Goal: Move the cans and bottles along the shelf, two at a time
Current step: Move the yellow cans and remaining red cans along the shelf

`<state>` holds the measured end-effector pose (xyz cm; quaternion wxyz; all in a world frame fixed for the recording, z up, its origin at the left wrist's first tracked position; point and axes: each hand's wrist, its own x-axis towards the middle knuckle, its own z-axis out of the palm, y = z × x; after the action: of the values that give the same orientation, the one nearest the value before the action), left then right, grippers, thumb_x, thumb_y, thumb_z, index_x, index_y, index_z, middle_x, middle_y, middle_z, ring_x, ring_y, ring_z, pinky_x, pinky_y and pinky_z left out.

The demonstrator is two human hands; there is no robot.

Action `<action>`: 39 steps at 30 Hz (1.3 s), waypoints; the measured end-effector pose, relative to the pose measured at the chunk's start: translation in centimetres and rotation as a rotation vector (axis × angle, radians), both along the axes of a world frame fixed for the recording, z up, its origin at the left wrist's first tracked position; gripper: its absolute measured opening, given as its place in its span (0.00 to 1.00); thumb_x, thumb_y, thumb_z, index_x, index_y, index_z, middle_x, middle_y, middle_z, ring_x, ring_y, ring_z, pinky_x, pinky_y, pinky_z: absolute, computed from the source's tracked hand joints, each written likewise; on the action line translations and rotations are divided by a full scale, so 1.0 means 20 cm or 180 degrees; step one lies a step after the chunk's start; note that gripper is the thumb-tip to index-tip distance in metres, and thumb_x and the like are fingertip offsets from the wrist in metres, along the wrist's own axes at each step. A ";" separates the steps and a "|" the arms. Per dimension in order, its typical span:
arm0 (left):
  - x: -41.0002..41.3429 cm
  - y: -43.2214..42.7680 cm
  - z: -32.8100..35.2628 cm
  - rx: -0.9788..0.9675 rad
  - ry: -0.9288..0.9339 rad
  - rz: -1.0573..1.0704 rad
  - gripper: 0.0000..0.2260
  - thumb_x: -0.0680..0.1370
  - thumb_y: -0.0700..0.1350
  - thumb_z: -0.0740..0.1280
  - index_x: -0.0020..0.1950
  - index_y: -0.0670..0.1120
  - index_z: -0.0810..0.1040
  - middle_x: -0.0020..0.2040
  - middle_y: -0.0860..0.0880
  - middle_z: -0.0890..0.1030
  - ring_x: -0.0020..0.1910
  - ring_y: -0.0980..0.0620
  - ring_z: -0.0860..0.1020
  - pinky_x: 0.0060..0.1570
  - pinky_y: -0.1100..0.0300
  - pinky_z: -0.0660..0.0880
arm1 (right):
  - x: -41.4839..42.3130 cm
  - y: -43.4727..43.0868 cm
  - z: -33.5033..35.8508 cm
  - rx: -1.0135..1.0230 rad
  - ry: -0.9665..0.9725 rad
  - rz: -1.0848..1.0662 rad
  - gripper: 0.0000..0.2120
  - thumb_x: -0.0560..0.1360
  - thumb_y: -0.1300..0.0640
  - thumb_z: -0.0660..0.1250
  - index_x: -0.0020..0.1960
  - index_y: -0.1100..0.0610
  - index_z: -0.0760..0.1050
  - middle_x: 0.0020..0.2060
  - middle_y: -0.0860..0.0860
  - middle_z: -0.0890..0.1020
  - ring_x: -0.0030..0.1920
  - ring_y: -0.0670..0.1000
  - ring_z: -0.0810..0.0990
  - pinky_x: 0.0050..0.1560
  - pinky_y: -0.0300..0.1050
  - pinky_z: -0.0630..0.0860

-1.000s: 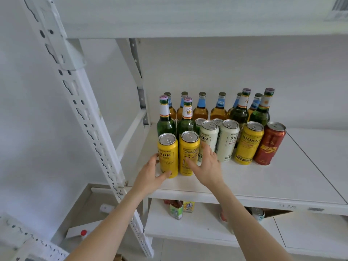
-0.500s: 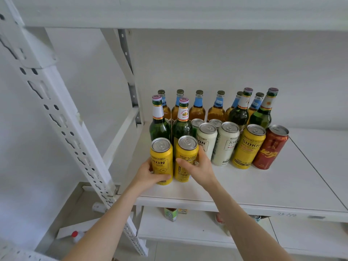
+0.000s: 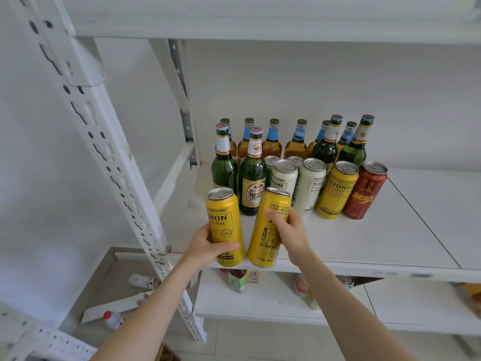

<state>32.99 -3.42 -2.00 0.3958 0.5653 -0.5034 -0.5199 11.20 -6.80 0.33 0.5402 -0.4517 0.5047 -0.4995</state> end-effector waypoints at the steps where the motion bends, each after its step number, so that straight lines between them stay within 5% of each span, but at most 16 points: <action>1: 0.00 0.03 0.02 -0.0008 0.0049 -0.0040 0.29 0.59 0.56 0.81 0.57 0.59 0.75 0.48 0.63 0.84 0.48 0.62 0.82 0.40 0.65 0.78 | -0.01 0.03 0.01 0.0014 -0.0020 0.0002 0.13 0.73 0.48 0.73 0.57 0.48 0.77 0.49 0.48 0.85 0.52 0.49 0.83 0.46 0.46 0.79; 6: -0.03 0.18 0.07 0.0009 0.0223 -0.0136 0.32 0.56 0.60 0.79 0.58 0.57 0.77 0.51 0.56 0.85 0.50 0.56 0.83 0.45 0.59 0.79 | -0.03 0.18 0.04 0.0077 -0.0033 -0.0071 0.14 0.72 0.46 0.73 0.56 0.47 0.77 0.48 0.48 0.85 0.50 0.50 0.84 0.45 0.46 0.80; 12: -0.08 0.34 0.06 0.0121 0.0274 -0.0173 0.25 0.61 0.56 0.80 0.56 0.59 0.76 0.49 0.57 0.85 0.48 0.57 0.83 0.41 0.62 0.78 | -0.10 0.37 0.07 0.0037 0.0021 -0.0196 0.13 0.72 0.46 0.73 0.54 0.46 0.78 0.42 0.44 0.86 0.43 0.45 0.85 0.36 0.39 0.80; 18: -0.16 0.44 0.09 0.0148 0.0186 -0.0267 0.26 0.57 0.61 0.78 0.53 0.61 0.77 0.44 0.63 0.84 0.43 0.61 0.83 0.35 0.66 0.78 | -0.25 0.53 0.08 0.0121 0.0012 -0.0440 0.12 0.71 0.46 0.74 0.53 0.46 0.79 0.42 0.45 0.86 0.43 0.46 0.85 0.40 0.44 0.80; 24: -0.29 0.47 0.13 0.0106 0.0085 -0.0292 0.29 0.56 0.64 0.77 0.55 0.60 0.77 0.51 0.57 0.84 0.53 0.52 0.81 0.50 0.52 0.79 | -0.49 0.61 0.12 0.0096 0.0015 -0.0638 0.10 0.72 0.44 0.73 0.51 0.44 0.78 0.40 0.43 0.86 0.40 0.44 0.85 0.32 0.38 0.78; 28: -0.47 0.49 0.17 0.0029 0.0033 -0.0305 0.34 0.56 0.65 0.76 0.59 0.57 0.76 0.55 0.54 0.82 0.54 0.51 0.80 0.53 0.50 0.78 | -0.68 0.64 0.16 0.0033 0.0039 -0.0664 0.11 0.72 0.46 0.73 0.52 0.47 0.78 0.41 0.46 0.86 0.42 0.47 0.86 0.38 0.43 0.80; 32: -0.70 0.51 0.20 0.0007 0.0088 -0.0316 0.26 0.60 0.60 0.80 0.54 0.59 0.76 0.51 0.57 0.83 0.51 0.55 0.80 0.41 0.60 0.75 | -0.90 0.67 0.19 0.0025 0.0094 -0.0677 0.12 0.73 0.47 0.73 0.53 0.49 0.78 0.43 0.49 0.85 0.44 0.49 0.85 0.39 0.45 0.80; 39: -1.12 0.58 0.20 0.0004 0.0177 -0.0316 0.27 0.55 0.64 0.76 0.52 0.61 0.77 0.47 0.61 0.84 0.48 0.60 0.81 0.39 0.64 0.75 | -1.28 0.74 0.19 0.0119 0.0163 -0.0636 0.11 0.73 0.46 0.72 0.53 0.48 0.77 0.44 0.50 0.85 0.45 0.51 0.84 0.39 0.46 0.79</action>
<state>10.56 8.22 2.04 0.3830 0.5253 -0.5193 -0.5547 -14.31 7.94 4.18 0.4830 -0.4015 0.5700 -0.5297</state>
